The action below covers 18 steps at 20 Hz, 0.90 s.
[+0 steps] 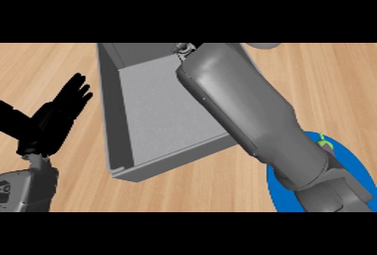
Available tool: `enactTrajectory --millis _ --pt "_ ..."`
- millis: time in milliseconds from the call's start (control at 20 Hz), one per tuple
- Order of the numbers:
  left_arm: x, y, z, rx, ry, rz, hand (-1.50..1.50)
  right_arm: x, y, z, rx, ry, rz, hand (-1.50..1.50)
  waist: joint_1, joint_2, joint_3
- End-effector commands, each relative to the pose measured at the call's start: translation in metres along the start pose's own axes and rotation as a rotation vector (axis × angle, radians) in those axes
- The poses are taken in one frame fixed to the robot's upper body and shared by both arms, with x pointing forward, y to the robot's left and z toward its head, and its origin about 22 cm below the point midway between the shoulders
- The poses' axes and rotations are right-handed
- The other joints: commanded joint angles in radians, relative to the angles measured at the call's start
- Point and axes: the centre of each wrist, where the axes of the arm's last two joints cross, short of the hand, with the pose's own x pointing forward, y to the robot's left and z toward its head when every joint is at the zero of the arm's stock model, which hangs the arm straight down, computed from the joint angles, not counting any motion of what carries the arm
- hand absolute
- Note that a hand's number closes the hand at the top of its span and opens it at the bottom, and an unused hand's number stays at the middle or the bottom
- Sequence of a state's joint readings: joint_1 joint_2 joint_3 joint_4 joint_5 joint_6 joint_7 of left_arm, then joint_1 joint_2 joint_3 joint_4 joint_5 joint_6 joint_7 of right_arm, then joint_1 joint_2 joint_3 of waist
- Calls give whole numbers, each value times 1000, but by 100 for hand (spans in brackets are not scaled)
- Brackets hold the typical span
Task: Pick the bell pepper from the plate and place it in the cardboard box
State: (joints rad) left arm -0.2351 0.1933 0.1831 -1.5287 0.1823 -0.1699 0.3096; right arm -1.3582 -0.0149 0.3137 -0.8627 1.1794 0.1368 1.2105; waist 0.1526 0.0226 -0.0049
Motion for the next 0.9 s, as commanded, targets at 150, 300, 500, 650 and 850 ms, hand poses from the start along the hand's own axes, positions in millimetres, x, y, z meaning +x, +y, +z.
enactTrajectory --millis 150,300,500,650,850 --pt "-1 -3 4 -1 4 4 0 -8 49 -4 121 241 -73 150 -5 1 2" --pt "-13 -8 6 7 23 -1 0 -19 61 -14 265 316 -102 150 -24 -2 2" --pt "-7 1 7 15 12 8 0 -34 98 -13 341 375 -113 -150 -26 -2 3" --pt "-11 -17 10 9 -13 1 0 -26 91 -5 310 319 -205 -150 -9 -4 3" --pt "-15 -8 11 28 6 17 0 -24 87 5 200 250 -351 -150 -35 -9 3"
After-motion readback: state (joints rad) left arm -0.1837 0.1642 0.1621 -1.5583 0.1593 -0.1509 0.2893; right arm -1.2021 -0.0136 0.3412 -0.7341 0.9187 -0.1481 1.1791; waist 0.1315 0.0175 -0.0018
